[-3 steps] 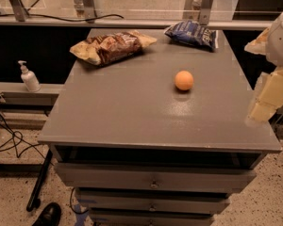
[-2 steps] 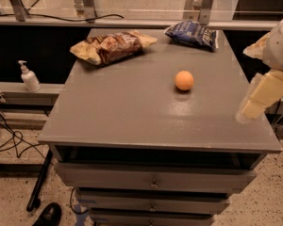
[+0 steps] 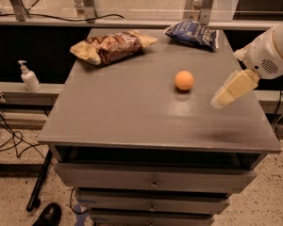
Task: Move orange near brown chip bag
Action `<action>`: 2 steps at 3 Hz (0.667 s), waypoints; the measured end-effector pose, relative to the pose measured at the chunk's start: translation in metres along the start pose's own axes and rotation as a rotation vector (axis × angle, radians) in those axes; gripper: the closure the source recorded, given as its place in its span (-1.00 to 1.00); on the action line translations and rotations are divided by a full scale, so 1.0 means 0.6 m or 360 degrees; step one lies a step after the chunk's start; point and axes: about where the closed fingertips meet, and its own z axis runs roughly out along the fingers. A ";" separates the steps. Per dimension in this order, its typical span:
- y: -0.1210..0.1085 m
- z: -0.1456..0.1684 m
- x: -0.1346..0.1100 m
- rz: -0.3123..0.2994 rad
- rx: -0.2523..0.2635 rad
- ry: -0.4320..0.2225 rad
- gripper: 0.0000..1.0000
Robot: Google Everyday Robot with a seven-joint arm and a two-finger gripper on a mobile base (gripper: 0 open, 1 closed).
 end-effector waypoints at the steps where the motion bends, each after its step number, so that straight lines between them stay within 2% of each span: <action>1: -0.015 0.060 -0.018 0.0076 0.0030 -0.0117 -1.00; 2: -0.009 0.114 -0.040 0.0141 0.0019 -0.0204 -1.00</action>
Offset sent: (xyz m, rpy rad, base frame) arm 0.0628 0.0640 -0.0667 0.2195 -0.0535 -0.0813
